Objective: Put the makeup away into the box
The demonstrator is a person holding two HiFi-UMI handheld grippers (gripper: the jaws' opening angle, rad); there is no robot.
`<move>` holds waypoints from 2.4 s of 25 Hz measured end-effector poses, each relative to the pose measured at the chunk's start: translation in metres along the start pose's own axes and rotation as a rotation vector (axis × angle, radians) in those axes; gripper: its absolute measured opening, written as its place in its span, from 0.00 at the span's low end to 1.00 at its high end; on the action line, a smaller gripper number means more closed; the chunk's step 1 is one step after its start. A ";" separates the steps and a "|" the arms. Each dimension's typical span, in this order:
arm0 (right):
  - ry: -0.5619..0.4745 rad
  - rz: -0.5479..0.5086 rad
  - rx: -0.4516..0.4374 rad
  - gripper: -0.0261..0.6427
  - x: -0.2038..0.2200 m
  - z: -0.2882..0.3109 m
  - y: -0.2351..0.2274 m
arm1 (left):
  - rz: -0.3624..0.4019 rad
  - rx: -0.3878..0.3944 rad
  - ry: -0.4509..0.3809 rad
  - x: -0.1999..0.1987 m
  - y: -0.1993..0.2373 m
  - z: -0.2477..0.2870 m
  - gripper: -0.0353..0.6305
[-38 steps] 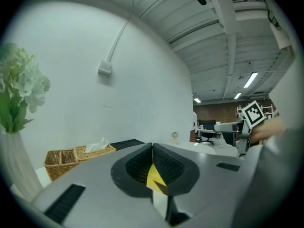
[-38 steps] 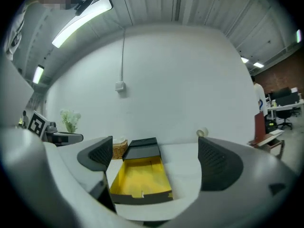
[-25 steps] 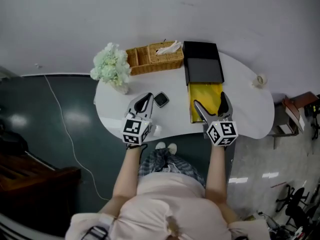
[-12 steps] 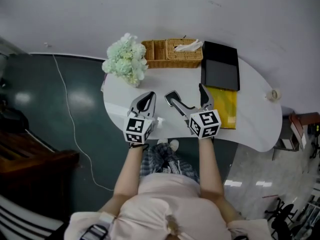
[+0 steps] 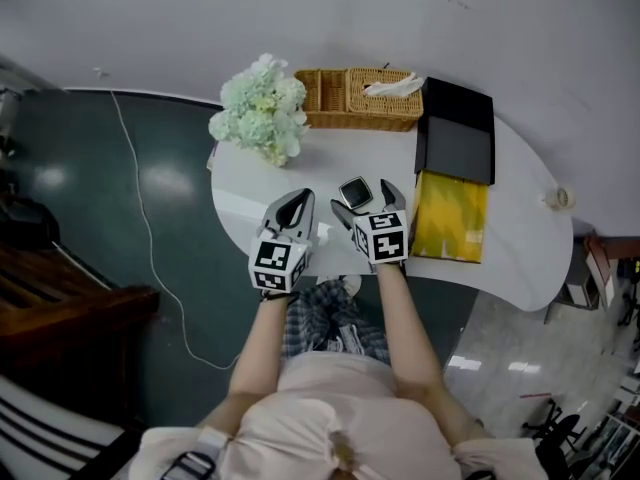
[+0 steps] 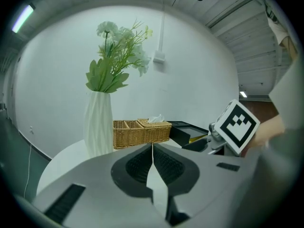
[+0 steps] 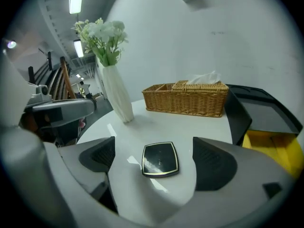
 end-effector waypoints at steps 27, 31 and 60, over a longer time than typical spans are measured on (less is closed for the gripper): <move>0.138 -0.065 0.072 0.52 0.026 0.020 -0.009 | 0.004 -0.011 -0.001 0.001 0.009 -0.002 0.09; 0.066 -0.061 0.088 0.52 0.002 0.001 -0.013 | 0.016 0.013 -0.006 -0.006 0.001 0.006 0.09; 0.045 0.210 0.382 0.52 0.039 -0.133 -0.198 | 0.119 0.365 0.041 -0.033 -0.163 0.127 0.09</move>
Point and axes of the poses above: the fingertips, and each gripper's own axes: z forward along the fingers, y to its left, x out of its underside, the point moved 1 cm from there along -z, backward along the fingers, and after that the axes turned 1 degree about z, right-handed, at the moved point
